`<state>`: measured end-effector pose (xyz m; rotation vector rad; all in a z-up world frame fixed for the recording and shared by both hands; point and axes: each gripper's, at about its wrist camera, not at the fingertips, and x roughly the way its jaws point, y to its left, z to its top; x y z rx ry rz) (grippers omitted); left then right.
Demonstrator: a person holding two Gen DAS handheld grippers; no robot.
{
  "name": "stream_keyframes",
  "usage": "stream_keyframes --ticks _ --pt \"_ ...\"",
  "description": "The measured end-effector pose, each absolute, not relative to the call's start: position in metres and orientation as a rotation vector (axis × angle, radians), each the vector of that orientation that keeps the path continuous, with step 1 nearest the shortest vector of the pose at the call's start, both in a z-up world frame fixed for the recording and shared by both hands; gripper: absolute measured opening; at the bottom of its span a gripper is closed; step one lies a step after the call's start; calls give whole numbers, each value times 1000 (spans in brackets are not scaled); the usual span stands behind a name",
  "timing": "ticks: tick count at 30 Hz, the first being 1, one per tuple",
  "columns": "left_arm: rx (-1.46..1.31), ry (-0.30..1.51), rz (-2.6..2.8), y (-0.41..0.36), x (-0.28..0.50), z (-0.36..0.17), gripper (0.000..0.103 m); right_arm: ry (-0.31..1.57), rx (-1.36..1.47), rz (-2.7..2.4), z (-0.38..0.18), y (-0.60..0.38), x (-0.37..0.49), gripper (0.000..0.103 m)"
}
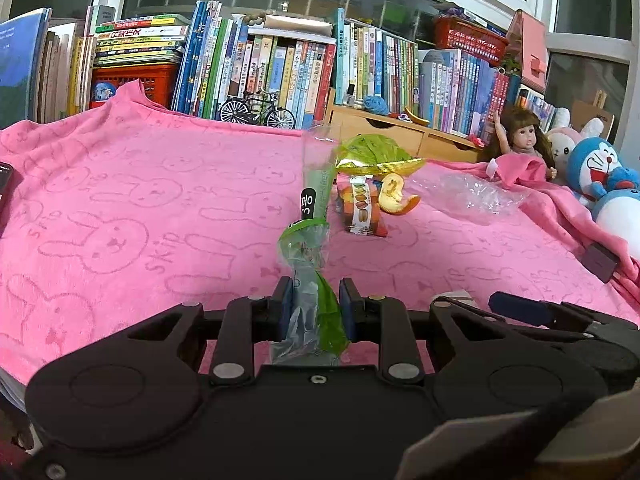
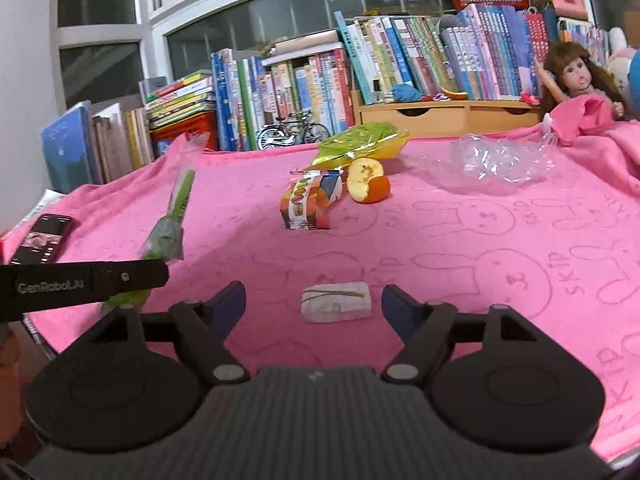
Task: Collect trash
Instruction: 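Lift the candy stick with the left tool while the right tool grasps the white rubber-banded packet, then carry the candy stick and white packet down into the bin and open both tools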
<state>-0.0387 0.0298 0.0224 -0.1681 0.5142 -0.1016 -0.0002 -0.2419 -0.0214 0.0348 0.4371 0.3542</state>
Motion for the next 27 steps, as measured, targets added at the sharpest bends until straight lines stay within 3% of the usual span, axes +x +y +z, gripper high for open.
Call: stream_keyframes --ticks 6,11,13,27 --pt "-166 519 -104 34 -37 16 24 457 -2 347 -26 -238 16 81" --pt "-182 527 -110 39 -34 10 24 465 -40 366 -29 -235 13 53" --pt "-190 527 -113 40 -35 9 24 466 -35 367 -29 -236 11 47" --pt "-229 518 -146 40 -72 17 24 452 18 420 -20 -245 -22 47"
